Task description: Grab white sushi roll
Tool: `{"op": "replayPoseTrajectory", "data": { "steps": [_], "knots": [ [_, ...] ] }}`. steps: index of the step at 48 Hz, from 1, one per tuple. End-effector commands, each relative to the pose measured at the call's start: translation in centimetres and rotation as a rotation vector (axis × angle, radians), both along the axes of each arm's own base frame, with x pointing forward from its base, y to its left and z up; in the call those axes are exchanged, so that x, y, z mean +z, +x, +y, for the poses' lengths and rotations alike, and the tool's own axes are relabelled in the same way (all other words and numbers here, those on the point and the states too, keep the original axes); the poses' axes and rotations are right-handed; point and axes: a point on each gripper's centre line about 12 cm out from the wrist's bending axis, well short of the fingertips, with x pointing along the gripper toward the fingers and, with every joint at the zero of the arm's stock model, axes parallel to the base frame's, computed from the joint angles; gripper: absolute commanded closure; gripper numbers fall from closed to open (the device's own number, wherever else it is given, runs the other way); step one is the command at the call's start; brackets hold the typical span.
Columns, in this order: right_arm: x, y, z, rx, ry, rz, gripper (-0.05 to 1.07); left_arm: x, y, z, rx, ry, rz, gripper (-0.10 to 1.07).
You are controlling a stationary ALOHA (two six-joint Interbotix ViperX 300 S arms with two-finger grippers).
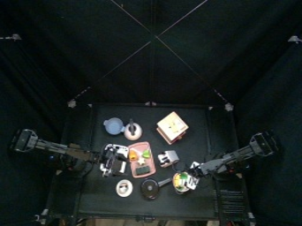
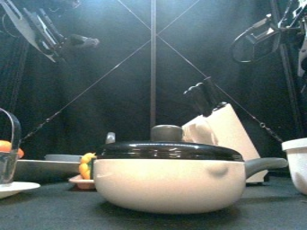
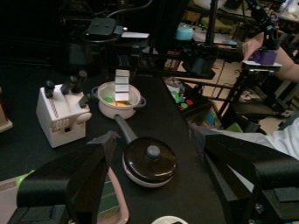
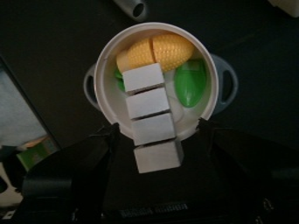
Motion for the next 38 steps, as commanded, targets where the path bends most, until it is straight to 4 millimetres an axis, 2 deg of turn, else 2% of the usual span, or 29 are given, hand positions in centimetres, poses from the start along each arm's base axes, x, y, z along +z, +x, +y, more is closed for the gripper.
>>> {"op": "replayPoseTrajectory", "data": {
  "steps": [1,14,27,38],
  "knots": [
    [0.4,0.7,0.6,0.03,-0.015,-0.021,0.02,0.8,0.2,-0.3,-0.012,-0.004,-0.033,-0.02],
    [-1.2,1.4,1.8,0.09,-0.068,0.026,0.03,0.1,-0.2,-0.7,-0.038,0.003,-0.036,-0.02],
    [-1.9,1.8,1.8,0.107,-0.106,0.05,0.04,0.1,-0.3,-0.7,-0.041,0.002,-0.038,-0.02],
    [-1.8,1.8,1.7,0.11,-0.115,0.056,0.15,0.1,-0.3,-0.7,-0.04,0.001,-0.037,-0.02]
  ]
}}
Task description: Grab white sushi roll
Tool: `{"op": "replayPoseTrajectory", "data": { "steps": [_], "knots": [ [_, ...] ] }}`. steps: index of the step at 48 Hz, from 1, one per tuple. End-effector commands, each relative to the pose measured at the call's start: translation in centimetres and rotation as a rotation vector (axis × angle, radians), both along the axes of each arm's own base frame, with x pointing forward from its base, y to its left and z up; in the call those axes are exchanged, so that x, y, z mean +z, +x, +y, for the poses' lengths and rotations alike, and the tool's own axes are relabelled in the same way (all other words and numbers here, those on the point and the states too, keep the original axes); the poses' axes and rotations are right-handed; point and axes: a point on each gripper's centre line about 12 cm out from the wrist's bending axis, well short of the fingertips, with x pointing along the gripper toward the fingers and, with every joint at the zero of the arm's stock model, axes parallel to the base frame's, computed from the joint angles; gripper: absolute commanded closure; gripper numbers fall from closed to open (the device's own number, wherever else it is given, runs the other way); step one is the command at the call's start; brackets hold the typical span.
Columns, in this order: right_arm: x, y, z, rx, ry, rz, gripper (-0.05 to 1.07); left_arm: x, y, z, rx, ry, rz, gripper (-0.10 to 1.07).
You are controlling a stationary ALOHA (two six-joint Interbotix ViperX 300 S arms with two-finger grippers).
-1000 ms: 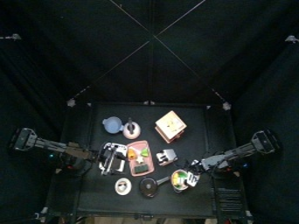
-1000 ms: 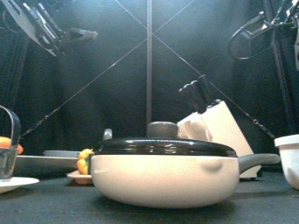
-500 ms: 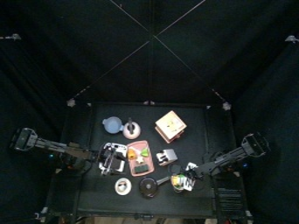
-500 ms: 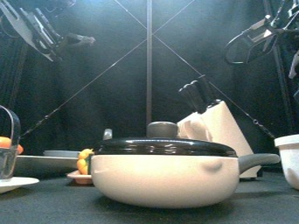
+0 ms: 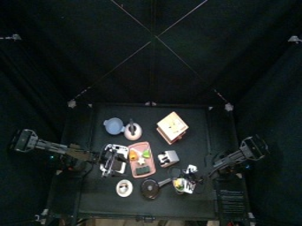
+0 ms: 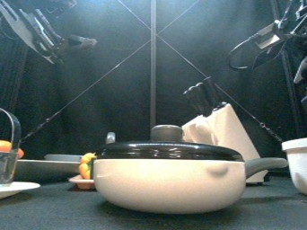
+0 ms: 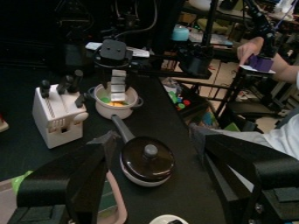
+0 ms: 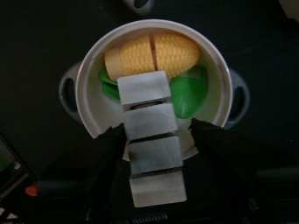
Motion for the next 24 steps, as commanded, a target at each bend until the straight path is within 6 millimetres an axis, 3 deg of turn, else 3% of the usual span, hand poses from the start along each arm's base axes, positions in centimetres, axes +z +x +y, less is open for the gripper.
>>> {"op": "replayPoseTrajectory", "data": {
  "steps": [1,10,24],
  "knots": [
    [1.0,0.5,0.3,0.002,0.015,-0.03,0.17,0.5,0.1,-0.1,-0.005,-0.003,-0.019,-0.02],
    [2.0,0.7,0.5,0.004,0.014,-0.03,0.3,0.4,0.1,-0.1,-0.005,-0.003,-0.019,-0.02],
    [6.3,1.2,0.7,0.015,0.027,-0.101,0.39,0.4,0.1,-0.1,-0.006,-0.001,-0.018,-0.02]
  ]
}}
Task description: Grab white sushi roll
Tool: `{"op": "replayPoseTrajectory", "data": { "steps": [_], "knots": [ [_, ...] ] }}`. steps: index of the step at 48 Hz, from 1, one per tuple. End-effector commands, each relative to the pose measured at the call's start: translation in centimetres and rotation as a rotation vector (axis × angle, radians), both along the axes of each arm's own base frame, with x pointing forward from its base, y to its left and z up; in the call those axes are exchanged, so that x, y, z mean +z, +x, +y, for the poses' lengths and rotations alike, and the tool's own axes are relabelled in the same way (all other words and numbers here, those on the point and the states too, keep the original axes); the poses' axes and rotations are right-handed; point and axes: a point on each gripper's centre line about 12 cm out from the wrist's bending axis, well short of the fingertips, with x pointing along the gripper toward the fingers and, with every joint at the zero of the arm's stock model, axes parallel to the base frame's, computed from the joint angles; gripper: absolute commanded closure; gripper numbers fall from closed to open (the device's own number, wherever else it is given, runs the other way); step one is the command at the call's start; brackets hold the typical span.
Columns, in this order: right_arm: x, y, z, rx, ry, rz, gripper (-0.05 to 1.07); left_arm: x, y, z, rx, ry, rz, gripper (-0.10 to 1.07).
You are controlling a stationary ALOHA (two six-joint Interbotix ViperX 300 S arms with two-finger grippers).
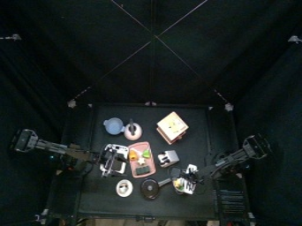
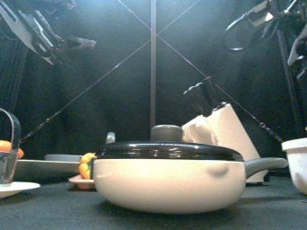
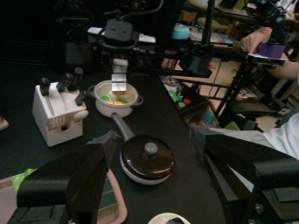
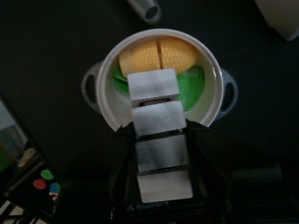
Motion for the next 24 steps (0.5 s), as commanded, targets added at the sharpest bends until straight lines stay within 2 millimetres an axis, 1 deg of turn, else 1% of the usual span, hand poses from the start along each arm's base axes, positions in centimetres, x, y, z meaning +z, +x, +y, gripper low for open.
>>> {"op": "replayPoseTrajectory", "data": {
  "steps": [1,6,14,19,24],
  "knots": [
    [2.6,0.5,0.2,0.007,0.029,-0.079,0.39,0.5,0.1,-0.1,-0.006,0.0,-0.021,-0.02],
    [3.2,0.6,0.3,0.008,0.037,-0.103,0.39,0.5,0.1,-0.1,-0.006,-0.001,-0.019,-0.02],
    [3.6,1.1,0.5,0.013,0.051,-0.14,0.39,0.5,0.1,-0.1,-0.007,0.0,-0.02,-0.02],
    [4.4,1.9,0.6,0.022,0.055,-0.194,0.39,0.4,0.1,-0.1,-0.006,-0.001,-0.016,-0.02],
    [5.9,3.0,0.6,0.036,0.052,-0.275,0.39,0.4,0.1,-0.1,-0.005,-0.002,-0.016,-0.02]
  ]
}}
